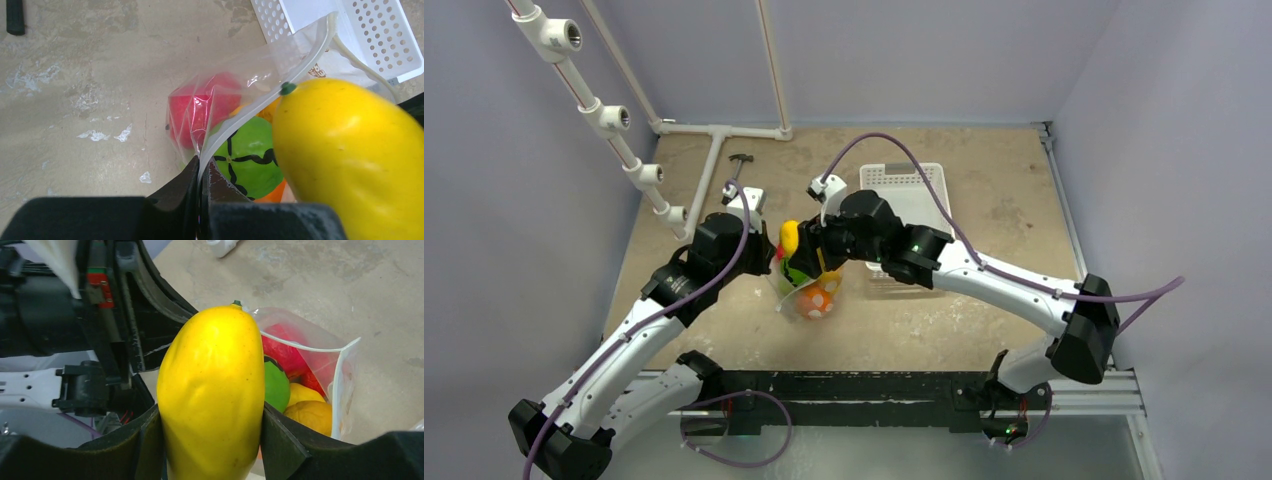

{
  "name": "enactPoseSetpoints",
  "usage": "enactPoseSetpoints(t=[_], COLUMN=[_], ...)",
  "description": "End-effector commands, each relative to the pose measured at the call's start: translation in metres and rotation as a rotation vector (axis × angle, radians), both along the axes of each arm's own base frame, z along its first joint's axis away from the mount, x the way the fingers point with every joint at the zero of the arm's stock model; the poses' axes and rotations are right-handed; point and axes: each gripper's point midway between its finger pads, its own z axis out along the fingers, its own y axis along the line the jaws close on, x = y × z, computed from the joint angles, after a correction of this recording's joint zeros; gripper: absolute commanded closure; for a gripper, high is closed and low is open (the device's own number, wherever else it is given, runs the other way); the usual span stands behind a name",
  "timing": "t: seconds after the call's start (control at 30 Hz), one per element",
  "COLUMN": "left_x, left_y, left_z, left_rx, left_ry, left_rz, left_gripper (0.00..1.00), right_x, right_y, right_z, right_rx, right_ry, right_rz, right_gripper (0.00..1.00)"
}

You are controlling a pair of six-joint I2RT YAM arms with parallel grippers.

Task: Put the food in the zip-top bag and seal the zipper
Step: Place the fake fruit in the zipper food storage bag.

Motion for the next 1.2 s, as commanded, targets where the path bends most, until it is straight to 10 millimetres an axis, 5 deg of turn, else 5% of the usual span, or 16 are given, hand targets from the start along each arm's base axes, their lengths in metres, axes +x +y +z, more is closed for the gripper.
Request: enactPoseSetpoints(t=[0.0, 0.53, 0.93, 1.17], left_x=[0.004, 0.002, 0.003, 0.003], left_y=[-0.001, -0.005, -0.005, -0.005], left_z=[0.008, 0.010, 0.006, 0.006], left_rx=[-0.017, -0.032, -0.023, -0.023], left_ry=[-0.034, -0.040, -0.026, -0.025], left_rz=[-0.006, -0.028, -0.027, -0.025], left_gripper=[1.00, 1.00, 1.00, 1.00], right_x=[0.009, 0.034, 0.008, -0.010], right_y=[0.002, -0.014, 0.002, 0.009], right_z=[0.013, -0.024, -0.005, -0.011], right_rx=[-0.006, -0.177, -0.157, -0.202], right_ry=[-0.051, -0.038, -0.117, -0.129], right_rz=[-0.037, -0.221, -0.112, -0.037], right_gripper=[1.00, 1.00, 1.00, 1.00])
